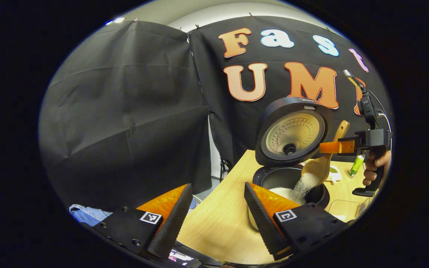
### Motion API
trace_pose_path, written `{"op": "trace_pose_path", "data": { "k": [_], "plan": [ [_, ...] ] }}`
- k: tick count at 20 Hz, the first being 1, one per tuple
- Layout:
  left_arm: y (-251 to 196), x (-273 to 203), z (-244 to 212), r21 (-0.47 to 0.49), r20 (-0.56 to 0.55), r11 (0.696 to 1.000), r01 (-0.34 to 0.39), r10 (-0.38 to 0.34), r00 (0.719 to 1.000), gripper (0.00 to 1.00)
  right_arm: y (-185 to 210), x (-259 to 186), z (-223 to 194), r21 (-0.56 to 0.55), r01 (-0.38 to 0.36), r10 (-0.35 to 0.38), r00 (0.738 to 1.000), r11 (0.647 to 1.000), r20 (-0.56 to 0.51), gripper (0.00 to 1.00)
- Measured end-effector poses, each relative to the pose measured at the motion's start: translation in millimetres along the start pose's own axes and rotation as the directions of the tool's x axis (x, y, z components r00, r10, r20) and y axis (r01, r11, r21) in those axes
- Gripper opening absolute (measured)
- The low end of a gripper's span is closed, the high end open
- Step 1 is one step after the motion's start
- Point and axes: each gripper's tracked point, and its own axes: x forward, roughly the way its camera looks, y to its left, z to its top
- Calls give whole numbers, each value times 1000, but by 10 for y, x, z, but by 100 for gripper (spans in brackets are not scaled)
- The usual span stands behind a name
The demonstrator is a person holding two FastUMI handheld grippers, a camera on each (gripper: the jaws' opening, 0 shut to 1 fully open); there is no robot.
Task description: Close the left gripper, press the button to open the rice cooker; take a wooden spoon from the chopstick holder with the right hand, scoop a spoonful of rice and pour it into the rice cooker, then put the wooden spoon back into the chopstick holder.
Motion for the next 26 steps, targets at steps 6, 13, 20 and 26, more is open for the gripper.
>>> {"op": "trace_pose_path", "data": {
  "k": [6, 13, 20, 26],
  "plan": [
    [12, -14, -28, -2, -5, 1000, 0, 0, 1000, 95, 258, -57, -18, -217, -34, 45, 998, 976, 45, 8],
    [36, -64, -56, 11, -5, 1000, -6, 6, 1000, 95, 370, -149, 54, -348, -50, 94, 989, 936, 112, 8],
    [-56, -83, -97, 4, -15, 1000, 7, -7, 1000, 95, 282, -255, 95, -269, -73, 112, 985, 960, 131, 8],
    [-311, -93, -85, 15, -20, 999, 36, -36, 999, 100, -96, -461, 112, -165, -51, 72, 990, 985, 123, 8]
  ]
}}
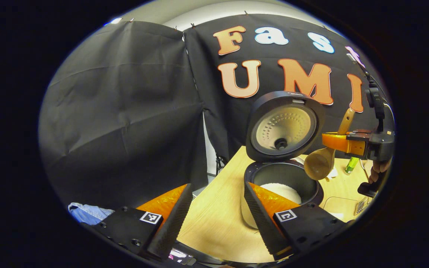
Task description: Close the left gripper, press the button to open the rice cooker; take a wooden spoon from the chopstick holder with the right hand, scoop a spoonful of rice and pour it into the rice cooker, then put the wooden spoon back into the chopstick holder.
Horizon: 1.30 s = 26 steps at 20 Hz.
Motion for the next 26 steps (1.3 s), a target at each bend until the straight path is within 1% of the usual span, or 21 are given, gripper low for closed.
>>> {"op": "trace_pose_path", "data": {
  "k": [1, 5, 8, 12, 15, 17, 19, 20, 21, 24, 25, 26],
  "plan": [
    [-52, -4, 8, 6, 1, 1000, 6, -6, 1000, 95, -53, -46, -22, 19, 3, -3, 1000, 1000, -7, 8],
    [-326, -30, 64, 18, 9, 999, 42, -42, 999, 95, -378, -281, -89, 73, 48, -47, 999, 996, -15, 8],
    [-554, -52, 102, 36, 12, 996, 76, -76, 997, 95, -685, -511, -200, 127, 96, -93, 995, 987, -32, 8],
    [-837, -95, 151, 54, 16, 992, 118, -119, 993, 95, -1143, -846, -356, 200, 184, -177, 983, 962, -51, 8],
    [-1054, -106, 159, 75, 12, 986, 146, -147, 989, 95, -1512, -1111, -520, 242, 262, -252, 965, 934, -75, 8],
    [-1187, -138, 170, 93, 13, 982, 164, -166, 986, 95, -1751, -1285, -673, 268, 314, -298, 949, 911, -99, 8],
    [-1322, -172, 177, 106, 13, 977, 183, -185, 983, 95, -1950, -1509, -826, 289, 373, -349, 927, 882, -134, 8],
    [-1392, -186, 178, 111, 11, 975, 191, -193, 981, 100, -2084, -1633, -904, 301, 406, -377, 914, 863, -152, 8],
    [-1437, -197, 174, 115, 10, 974, 197, -199, 980, 95, -2215, -1756, -993, 316, 437, -405, 899, 842, -165, 8],
    [-1586, -237, 183, 123, 1, 969, 214, -216, 976, 95, -2626, -2110, -1272, 356, 534, -486, 846, 767, -220, 8],
    [-1626, -251, 190, 130, -2, 967, 218, -220, 976, 88, -2749, -2218, -1347, 366, 561, -511, 827, 742, -234, 8],
    [-1649, -262, 201, 140, -2, 966, 216, -218, 976, 95, -2853, -2327, -1410, 373, 587, -533, 809, 719, -247, 8]
  ]
}}
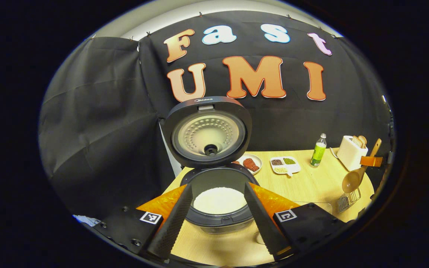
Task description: Close the left gripper, press the button to open the rice cooker; take a wooden spoon from the chopstick holder with the right hand, scoop a spoonful of rice and pour it into the rice cooker, then put the wooden spoon back into the chopstick holder.
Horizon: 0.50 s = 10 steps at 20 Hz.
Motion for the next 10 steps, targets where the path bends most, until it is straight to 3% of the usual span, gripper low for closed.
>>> {"op": "trace_pose_path", "data": {
  "k": [2, 7, 8, 9, 10],
  "plan": [
    [-57, -4, 26, 20, -2, 1000, 0, 0, 1000, 90, -297, -6, -27, 28, 57, -57, 998, 998, 4, 8],
    [-208, -20, 115, 40, -4, 999, 6, -6, 1000, 95, -713, 91, -214, 80, 122, -120, 992, 989, -25, 8],
    [-220, -20, 121, 42, -6, 999, 9, -9, 1000, 100, -751, 108, -288, 82, 127, -124, 991, 989, -40, 8],
    [-233, -21, 123, 41, -12, 999, 10, -9, 1000, 88, -782, 123, -359, 84, 133, -129, 990, 987, -55, 8],
    [-238, -7, 109, 36, -22, 999, 10, -9, 1000, 88, -797, 133, -436, 91, 139, -133, 988, 986, -73, 8]
  ]
}}
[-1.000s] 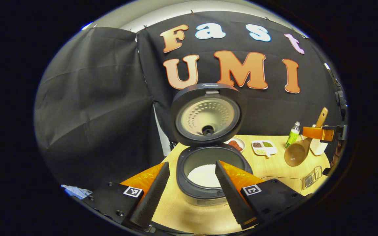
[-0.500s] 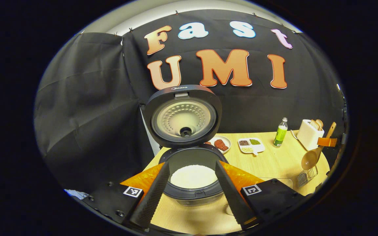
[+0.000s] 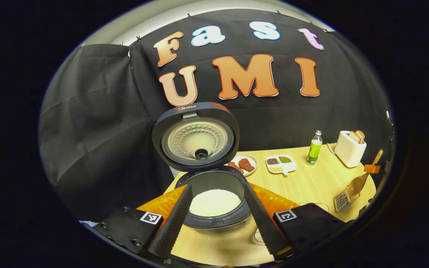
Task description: Close the left gripper, press the button to open the rice cooker; take a wooden spoon from the chopstick holder with the right hand, scoop a spoonful of rice and pour it into the rice cooker, then put the wooden spoon back into the chopstick holder.
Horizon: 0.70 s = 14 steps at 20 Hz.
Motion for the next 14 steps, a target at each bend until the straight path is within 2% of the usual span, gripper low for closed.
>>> {"op": "trace_pose_path", "data": {
  "k": [3, 4, 5, 6, 9, 10, 12, 14],
  "plan": [
    [72, -3, 34, -17, -13, 1000, -19, 19, 1000, 88, -28, 83, -258, 14, -1, 2, 998, 1000, -59, 10],
    [114, 5, 58, -19, -12, 999, -29, 28, 1000, 100, -60, 108, -347, 11, 5, -4, 996, 1000, -86, 11],
    [155, 17, 99, -21, -8, 999, -38, 38, 999, 88, -93, 118, -420, 9, 12, -11, 994, 1000, -104, 12],
    [204, 25, 144, -22, -1, 999, -46, 46, 999, 100, -114, 141, -451, 14, 22, -20, 992, 1000, -124, 12],
    [352, 78, 354, -22, 27, 997, -69, 69, 997, 100, -157, 124, -575, 63, 30, -17, 981, 998, -194, 15],
    [405, 108, 426, -28, 34, 997, -72, 73, 997, 94, -136, 142, -558, 91, 15, 3, 981, 996, -193, 16],
    [464, 182, 616, -50, 54, 996, -68, 70, 996, 95, -177, 97, -476, 124, 16, 7, 982, 992, -188, 19],
    [508, 255, 872, -83, 85, 995, -51, 58, 995, 95, -268, 40, -434, 116, 31, -10, 983, 993, -185, 33]
  ]
}}
